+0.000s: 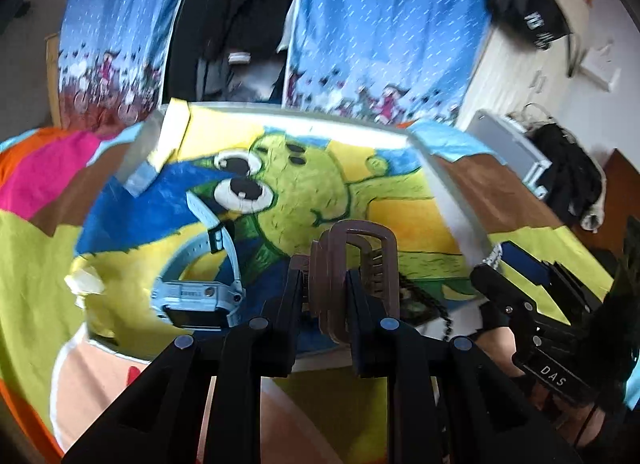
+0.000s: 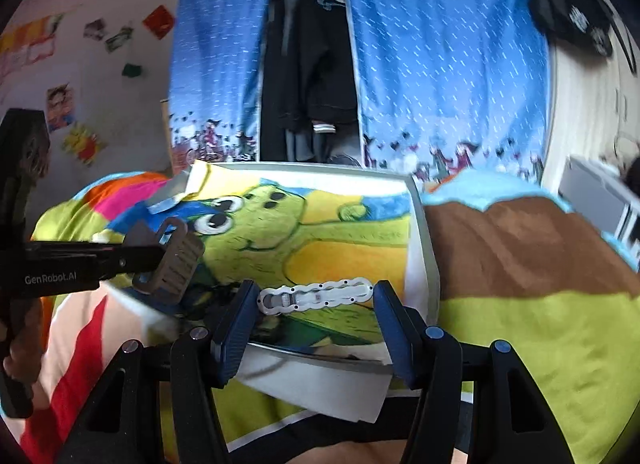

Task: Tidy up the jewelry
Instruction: 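Carry the buckle and keychain into the white tray and open both tools, then withdraw both tools from the tray back toward the remaining jewelry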

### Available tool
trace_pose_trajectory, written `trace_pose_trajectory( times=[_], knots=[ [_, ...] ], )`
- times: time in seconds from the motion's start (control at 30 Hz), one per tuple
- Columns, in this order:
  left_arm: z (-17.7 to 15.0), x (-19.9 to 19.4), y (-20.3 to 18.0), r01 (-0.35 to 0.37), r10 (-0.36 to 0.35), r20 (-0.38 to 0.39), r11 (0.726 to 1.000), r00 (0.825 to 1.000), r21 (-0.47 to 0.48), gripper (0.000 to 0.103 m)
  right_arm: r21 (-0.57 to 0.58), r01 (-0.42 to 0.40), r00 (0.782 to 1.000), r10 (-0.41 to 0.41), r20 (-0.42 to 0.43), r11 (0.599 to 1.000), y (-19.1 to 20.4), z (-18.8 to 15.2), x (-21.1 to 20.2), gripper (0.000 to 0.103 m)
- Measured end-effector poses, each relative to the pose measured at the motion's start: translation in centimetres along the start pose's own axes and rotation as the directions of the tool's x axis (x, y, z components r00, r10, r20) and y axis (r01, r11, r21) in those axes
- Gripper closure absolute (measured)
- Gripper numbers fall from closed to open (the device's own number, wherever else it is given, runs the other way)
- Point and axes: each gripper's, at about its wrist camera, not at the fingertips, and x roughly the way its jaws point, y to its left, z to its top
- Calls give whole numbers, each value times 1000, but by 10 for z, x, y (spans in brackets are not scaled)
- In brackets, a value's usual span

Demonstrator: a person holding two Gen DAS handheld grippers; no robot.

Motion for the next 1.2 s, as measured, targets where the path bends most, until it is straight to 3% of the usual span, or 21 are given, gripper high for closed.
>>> trace_pose_trajectory(
  times=[0.2,0.43,0.57,0.7,0.77,0.83,0.93,0.97,1.2],
  knots=[
    [-2,23,2,-46,46,-61,999,997,3,86,32,3,999,-2,-33,999,-13,-16,23,46],
    [-3,26,1,-44,45,-50,999,998,18,83,48,-4,1000,5,-23,999,-17,-18,23,45],
    [-5,18,0,-44,44,-22,999,999,16,64,53,6,1000,-4,-22,999,-18,-18,19,40],
    [-5,2,-3,-43,43,20,999,999,14,59,75,12,1000,-11,-15,997,-18,-18,7,35],
    [-7,-11,-6,-50,49,59,999,997,12,42,86,23,1000,-23,-4,996,-19,-17,-3,26],
    [-9,-25,-8,-54,53,113,999,992,5,33,97,33,999,-35,15,995,-18,-16,-16,21],
    [-13,-51,-12,-60,60,201,998,978,-6,19,117,55,997,-62,50,992,-17,-13,-38,3],
    [-14,-58,-13,-63,64,224,998,973,-9,17,124,61,995,-70,66,990,-16,-12,-47,1],
    [-31,-115,-23,-130,115,352,991,929,19,7,122,60,986,-78,147,991,3,-1,-103,0]
  ],
)
